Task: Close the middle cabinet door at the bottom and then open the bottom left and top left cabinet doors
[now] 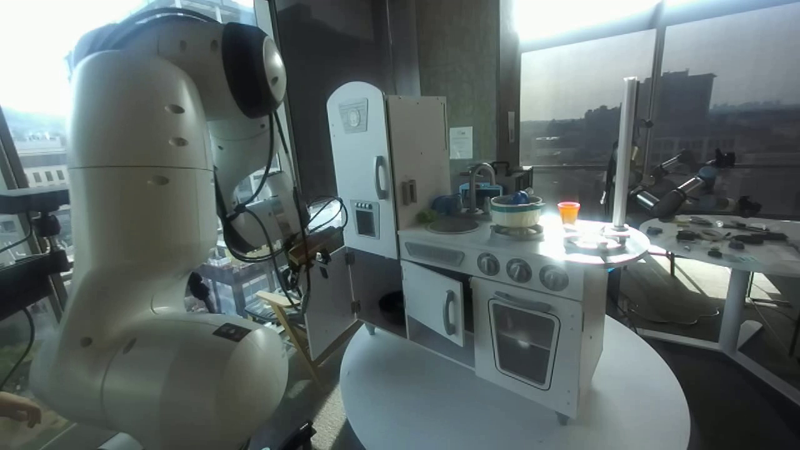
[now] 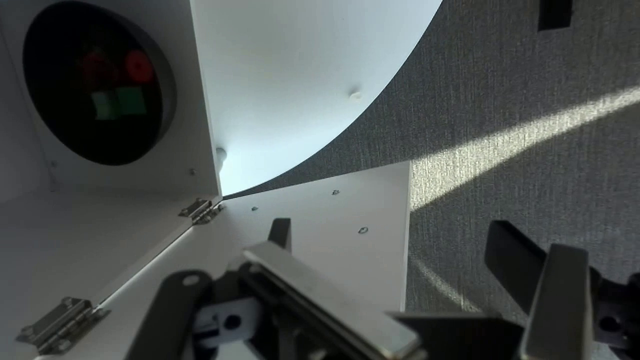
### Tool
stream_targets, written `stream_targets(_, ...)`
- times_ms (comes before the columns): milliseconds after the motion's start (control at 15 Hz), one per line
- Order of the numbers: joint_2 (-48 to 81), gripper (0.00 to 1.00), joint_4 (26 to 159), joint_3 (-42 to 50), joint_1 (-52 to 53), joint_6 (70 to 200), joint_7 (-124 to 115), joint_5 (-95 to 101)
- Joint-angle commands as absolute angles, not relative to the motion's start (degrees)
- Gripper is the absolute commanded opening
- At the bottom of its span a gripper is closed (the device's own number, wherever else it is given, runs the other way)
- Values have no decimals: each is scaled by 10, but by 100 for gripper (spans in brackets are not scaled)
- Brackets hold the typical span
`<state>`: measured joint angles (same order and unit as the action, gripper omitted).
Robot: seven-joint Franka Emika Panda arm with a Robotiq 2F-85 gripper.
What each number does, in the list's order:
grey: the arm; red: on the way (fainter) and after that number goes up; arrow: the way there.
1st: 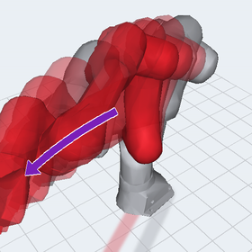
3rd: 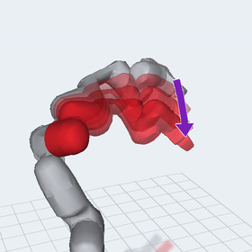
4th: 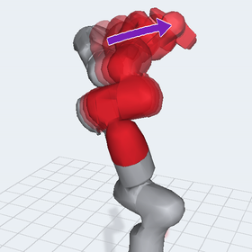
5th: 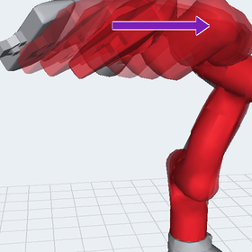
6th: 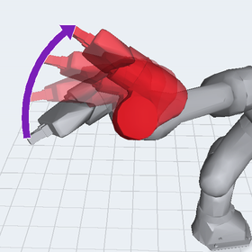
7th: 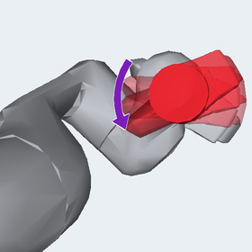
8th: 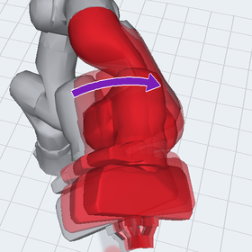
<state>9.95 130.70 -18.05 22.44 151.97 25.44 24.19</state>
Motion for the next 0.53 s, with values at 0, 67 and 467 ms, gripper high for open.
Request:
stream_targets(0,17,100,1352,-183,221,1509,226,289)
stream_targets(67,-5,100,1359,-175,217,1513,200,318)
stream_targets(467,-114,100,1368,-145,162,1539,142,318)
